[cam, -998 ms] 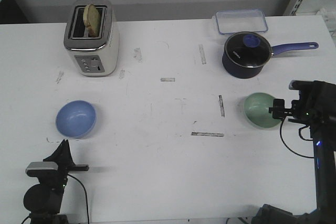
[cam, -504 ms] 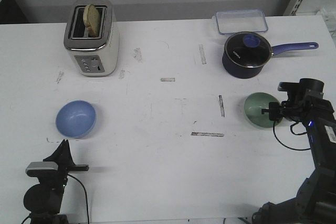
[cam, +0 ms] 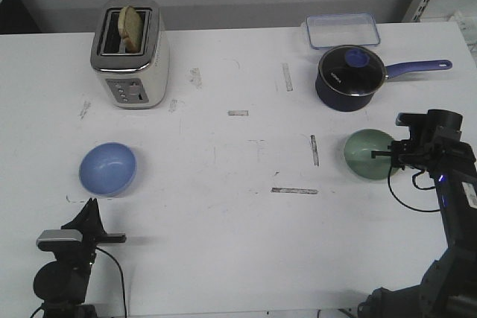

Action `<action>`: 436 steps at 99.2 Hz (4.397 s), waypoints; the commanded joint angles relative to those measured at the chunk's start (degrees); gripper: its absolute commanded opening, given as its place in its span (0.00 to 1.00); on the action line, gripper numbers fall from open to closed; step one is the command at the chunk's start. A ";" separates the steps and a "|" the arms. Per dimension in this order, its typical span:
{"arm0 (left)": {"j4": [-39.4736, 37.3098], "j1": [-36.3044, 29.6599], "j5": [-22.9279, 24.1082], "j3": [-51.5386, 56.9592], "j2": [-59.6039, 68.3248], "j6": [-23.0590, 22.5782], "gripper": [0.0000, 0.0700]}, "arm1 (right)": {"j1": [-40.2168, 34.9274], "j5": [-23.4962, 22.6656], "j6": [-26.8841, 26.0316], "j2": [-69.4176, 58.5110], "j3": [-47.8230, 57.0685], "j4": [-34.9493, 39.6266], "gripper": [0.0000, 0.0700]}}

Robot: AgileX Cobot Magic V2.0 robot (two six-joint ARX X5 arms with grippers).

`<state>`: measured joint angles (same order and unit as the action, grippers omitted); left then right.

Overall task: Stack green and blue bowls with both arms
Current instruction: 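Carry the green bowl with the right gripper toward the table center, then release the green bowl and withdraw the right gripper to rest, then reach the left gripper to the light blue bowl and grasp its rim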

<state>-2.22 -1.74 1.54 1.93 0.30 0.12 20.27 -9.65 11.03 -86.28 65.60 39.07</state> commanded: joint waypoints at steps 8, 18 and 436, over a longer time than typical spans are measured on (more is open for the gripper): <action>-0.72 0.07 -0.04 -1.25 -0.11 0.39 0.00 | -2.67 -4.87 -2.80 4.63 3.91 0.35 0.00; -0.70 0.07 -0.04 -1.25 -0.11 0.42 0.00 | -6.58 -9.84 -4.28 8.98 4.50 1.55 0.00; 34.38 12.74 -0.44 62.93 69.33 1.20 0.87 | -20.68 3.72 -7.74 62.93 -37.66 -15.47 0.00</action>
<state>31.42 10.57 1.50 64.31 66.61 0.10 -0.32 -5.91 3.38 -23.11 27.64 23.92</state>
